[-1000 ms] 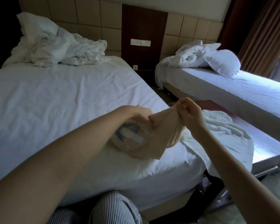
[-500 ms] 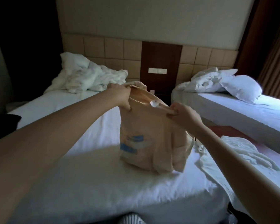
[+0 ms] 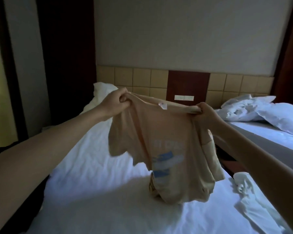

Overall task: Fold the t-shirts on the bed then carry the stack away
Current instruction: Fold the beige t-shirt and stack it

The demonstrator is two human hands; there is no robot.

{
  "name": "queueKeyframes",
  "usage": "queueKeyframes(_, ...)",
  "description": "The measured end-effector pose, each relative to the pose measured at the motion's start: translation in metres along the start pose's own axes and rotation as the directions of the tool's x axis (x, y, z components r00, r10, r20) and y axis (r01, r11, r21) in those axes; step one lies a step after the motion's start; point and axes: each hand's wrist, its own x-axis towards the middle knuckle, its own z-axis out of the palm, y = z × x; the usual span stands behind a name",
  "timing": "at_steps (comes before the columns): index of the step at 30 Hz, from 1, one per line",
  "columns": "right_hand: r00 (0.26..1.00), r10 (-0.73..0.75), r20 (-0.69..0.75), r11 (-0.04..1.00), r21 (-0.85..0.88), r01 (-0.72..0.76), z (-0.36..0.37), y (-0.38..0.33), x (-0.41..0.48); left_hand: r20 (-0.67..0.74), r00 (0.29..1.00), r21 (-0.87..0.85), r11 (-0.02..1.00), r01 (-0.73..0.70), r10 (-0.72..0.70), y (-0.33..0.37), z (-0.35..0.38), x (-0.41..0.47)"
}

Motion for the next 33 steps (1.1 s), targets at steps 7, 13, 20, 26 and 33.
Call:
queueKeyframes(7,0.989,0.111,0.096,0.929,-0.363,-0.069,0.002,0.008,0.004,0.127,0.992,0.204,0.979,-0.018,-0.008,-0.031,-0.004,-0.009)
queueKeyframes(13,0.972,0.104,0.212,0.974,-0.222,-0.056,0.005,-0.006,0.008,0.314,0.906,0.488,0.867,0.102,-0.283,-0.052,-0.026,-0.01)
queueKeyframes(20,0.951,0.136,0.279,0.729,-0.678,0.095,0.004,-0.03,0.022,0.141,0.936,-0.441,0.826,0.352,-0.323,-0.056,-0.044,-0.006)
queueKeyframes(26,0.929,0.271,0.252,0.925,0.199,-0.323,0.003,-0.053,0.021,0.211,0.952,0.184,0.965,0.185,-0.223,-0.046,-0.083,0.001)
queueKeyframes(33,0.766,0.154,0.624,0.823,-0.51,0.25,-0.002,-0.072,0.011,0.107,0.938,0.362,0.891,0.272,-0.33,-0.059,-0.104,-0.013)
